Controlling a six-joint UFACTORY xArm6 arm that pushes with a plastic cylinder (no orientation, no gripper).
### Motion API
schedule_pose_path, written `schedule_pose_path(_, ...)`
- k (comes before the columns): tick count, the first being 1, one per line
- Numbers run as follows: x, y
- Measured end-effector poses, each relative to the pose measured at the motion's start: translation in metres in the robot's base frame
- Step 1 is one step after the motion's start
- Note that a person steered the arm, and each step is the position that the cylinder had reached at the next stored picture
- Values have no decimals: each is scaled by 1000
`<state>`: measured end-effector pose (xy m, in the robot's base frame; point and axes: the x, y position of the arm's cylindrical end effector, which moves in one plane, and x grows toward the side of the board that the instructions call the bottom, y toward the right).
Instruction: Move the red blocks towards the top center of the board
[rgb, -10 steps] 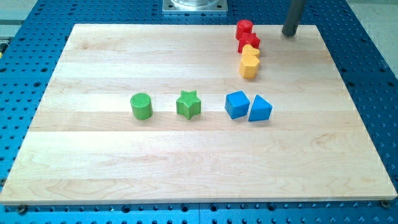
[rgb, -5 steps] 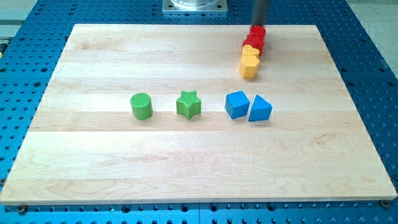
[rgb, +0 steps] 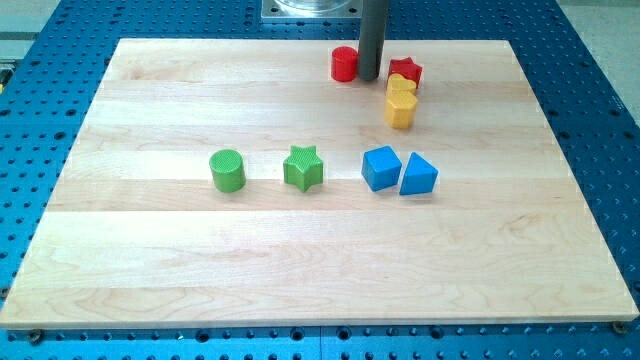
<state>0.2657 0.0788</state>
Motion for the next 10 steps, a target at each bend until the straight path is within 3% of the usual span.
schedule_pose_path(1,-33,17)
schedule_pose_path(2,-34,47)
schedule_pose_path(3,62,50)
schedule_pose_path(4,77,46)
schedule_pose_path(5,66,76)
schedule_pose_path(6,109,115)
schedule_pose_path(7,167,53)
schedule_pose_path(8,126,39)
schedule_pose_path(9,110,39)
schedule_pose_path(10,157,47)
